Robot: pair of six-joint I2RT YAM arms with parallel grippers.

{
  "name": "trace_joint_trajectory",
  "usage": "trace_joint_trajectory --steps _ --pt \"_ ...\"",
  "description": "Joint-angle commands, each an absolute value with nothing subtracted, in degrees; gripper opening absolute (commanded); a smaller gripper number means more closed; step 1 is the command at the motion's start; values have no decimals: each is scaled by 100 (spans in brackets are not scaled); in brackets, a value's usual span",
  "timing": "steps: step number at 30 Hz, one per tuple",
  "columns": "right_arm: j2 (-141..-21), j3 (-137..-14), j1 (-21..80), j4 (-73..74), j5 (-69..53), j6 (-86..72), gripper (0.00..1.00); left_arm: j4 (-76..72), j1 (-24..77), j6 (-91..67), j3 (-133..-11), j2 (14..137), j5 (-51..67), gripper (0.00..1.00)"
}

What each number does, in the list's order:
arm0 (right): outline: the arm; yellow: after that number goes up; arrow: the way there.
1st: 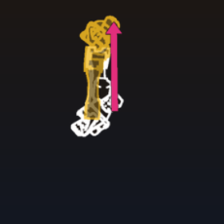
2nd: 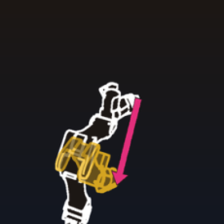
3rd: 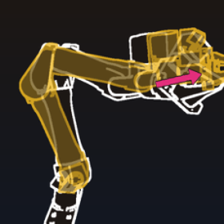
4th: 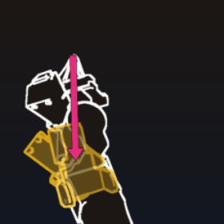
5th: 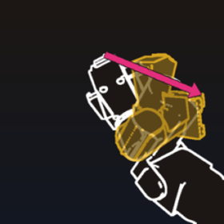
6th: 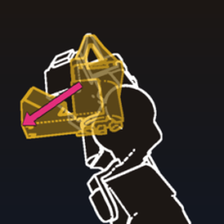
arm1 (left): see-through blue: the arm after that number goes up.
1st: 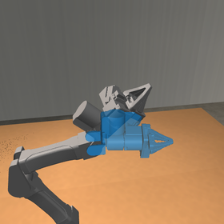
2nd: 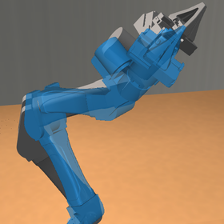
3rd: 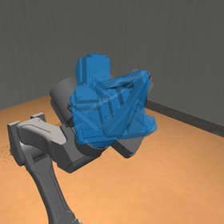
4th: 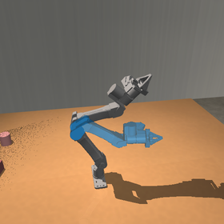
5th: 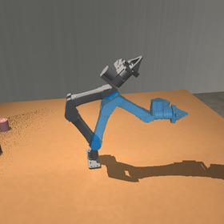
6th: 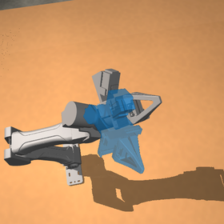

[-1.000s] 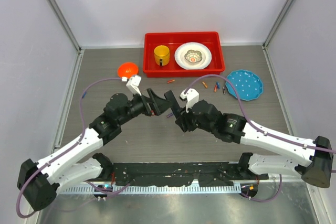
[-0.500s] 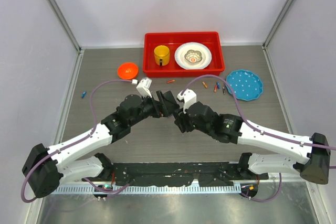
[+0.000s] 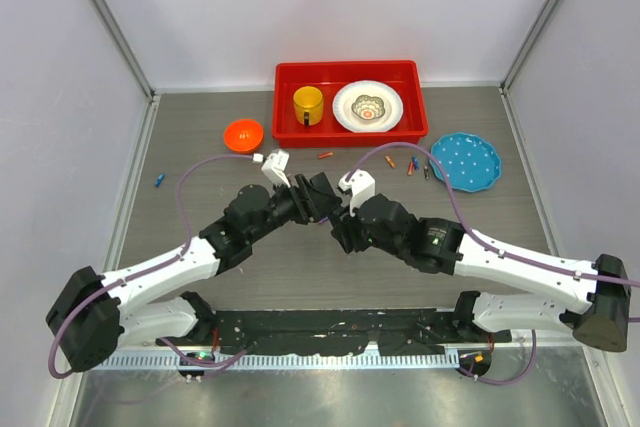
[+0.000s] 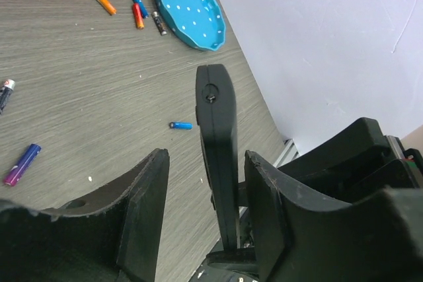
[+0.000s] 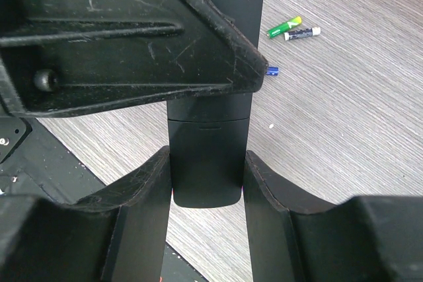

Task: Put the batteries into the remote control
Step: Adjust the remote control, then remove the battery cover from the remote control.

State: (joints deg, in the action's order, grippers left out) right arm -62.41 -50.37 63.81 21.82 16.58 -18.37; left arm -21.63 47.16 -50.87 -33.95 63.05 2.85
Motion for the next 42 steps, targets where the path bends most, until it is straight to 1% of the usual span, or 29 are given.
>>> trace_joint_trajectory --steps 1,3,7,8,11,12,13,14,15,16,17,18,21,26,30,32,37,38,39,42 --pt "-6065 -5142 6425 1899 1714 -1881 24 -2628 4729 -5106 -3305 6284 325 50" --pt "-6073 -5124 6434 1907 1714 -1881 24 -2628 4737 -5098 -3296 6284 334 46" --pt "-6065 -5107 6434 1890 1705 -1898 25 -2602 4729 -5098 -3305 6310 334 43" --pt "-6056 -5098 6425 1881 1696 -1890 25 -2602 4737 -5098 -3296 6311 325 41" --pt "-6047 -5098 6425 1907 1679 -1898 27 -2610 4729 -5080 -3305 6328 316 30" --pt "-6038 -5098 6425 1925 1679 -1898 30 -2619 4737 -5080 -3305 6346 325 22" --pt "-6038 -5115 6425 1951 1670 -1898 42 -2637 4737 -5071 -3305 6346 308 18" --pt "-6038 -5124 6425 1969 1670 -1916 51 -2654 4729 -5071 -3296 6346 299 14" --pt "-6012 -5124 6425 1977 1679 -1925 58 -2680 4729 -5080 -3278 6346 290 10" --pt "-5994 -5124 6425 1986 1705 -1960 70 -2707 4737 -5080 -3270 6346 238 8" --pt "-5959 -5115 6425 1978 1722 -1995 75 -2707 4729 -5089 -3278 6337 211 7" --pt "-5950 -5133 6416 1978 1714 -2013 88 -2690 4729 -5089 -3278 6328 176 5" --pt "-5889 -5194 6425 2030 1627 -2074 90 -2698 4729 -5080 -3261 6267 53 0" --pt "-5504 -5124 6399 1952 1775 -2363 90 -2707 4729 -4931 -3129 5942 -579 0" --pt "-5055 -4554 6302 1346 2363 -3355 92 -3320 4720 -4869 -2577 5459 -1194 0" --pt "-4852 -4080 6214 784 2426 -4014 93 -3506 4729 -4817 -2418 5213 -1248 0" --pt "-4702 -3429 5574 -181 1610 -5140 95 -4234 4729 -4816 -2014 5027 -1205 0" --pt "-4711 -3323 5450 -376 1234 -5411 95 -4567 4729 -4869 -1934 5019 -1204 0" --pt "-4702 -3096 5362 -804 1074 -5553 96 -4649 4729 -4904 -1838 5019 -1222 0" --pt "-4807 -2840 5107 -1448 651 -5853 96 -4667 4729 -4957 -1793 5001 -1187 0"
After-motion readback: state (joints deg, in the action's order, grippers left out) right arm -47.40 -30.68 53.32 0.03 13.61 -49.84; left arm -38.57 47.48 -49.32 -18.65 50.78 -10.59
